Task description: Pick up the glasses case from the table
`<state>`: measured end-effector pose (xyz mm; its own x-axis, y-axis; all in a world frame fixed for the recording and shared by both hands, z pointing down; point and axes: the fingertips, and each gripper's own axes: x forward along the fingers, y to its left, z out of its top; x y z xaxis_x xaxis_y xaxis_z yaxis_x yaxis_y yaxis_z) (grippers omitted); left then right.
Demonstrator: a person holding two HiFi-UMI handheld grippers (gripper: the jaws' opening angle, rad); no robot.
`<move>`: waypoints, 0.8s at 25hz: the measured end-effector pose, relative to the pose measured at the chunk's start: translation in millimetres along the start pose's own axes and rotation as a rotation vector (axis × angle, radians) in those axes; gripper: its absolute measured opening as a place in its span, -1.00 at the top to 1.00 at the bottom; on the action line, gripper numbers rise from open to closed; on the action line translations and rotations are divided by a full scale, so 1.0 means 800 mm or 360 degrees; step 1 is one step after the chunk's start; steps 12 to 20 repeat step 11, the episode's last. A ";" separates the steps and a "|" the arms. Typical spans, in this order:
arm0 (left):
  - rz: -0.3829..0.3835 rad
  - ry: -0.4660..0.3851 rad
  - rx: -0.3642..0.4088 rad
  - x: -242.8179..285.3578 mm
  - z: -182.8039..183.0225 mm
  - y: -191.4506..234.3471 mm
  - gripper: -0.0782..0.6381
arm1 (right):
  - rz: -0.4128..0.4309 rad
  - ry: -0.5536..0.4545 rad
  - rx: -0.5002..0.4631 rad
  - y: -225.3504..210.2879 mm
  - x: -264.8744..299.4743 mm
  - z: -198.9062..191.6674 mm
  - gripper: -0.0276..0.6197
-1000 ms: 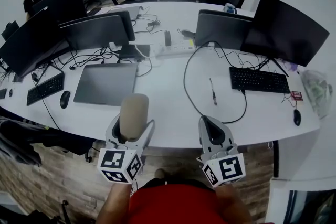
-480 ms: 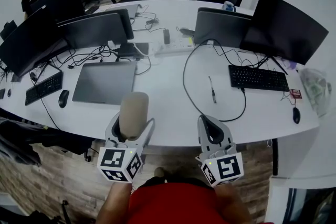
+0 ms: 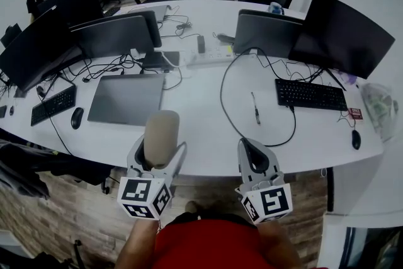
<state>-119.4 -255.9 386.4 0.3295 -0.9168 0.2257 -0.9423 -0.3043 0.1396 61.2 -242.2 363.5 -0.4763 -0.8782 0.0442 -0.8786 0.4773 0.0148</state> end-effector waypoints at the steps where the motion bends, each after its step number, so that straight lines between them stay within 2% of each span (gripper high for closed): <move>1: 0.0000 0.0001 0.0000 0.000 0.000 0.000 -0.37 | 0.0001 -0.0002 0.0000 0.000 0.000 0.000 0.90; 20: 0.0000 0.0007 0.0005 0.000 -0.003 -0.004 -0.37 | 0.0002 -0.0006 0.0005 -0.002 -0.003 -0.001 0.90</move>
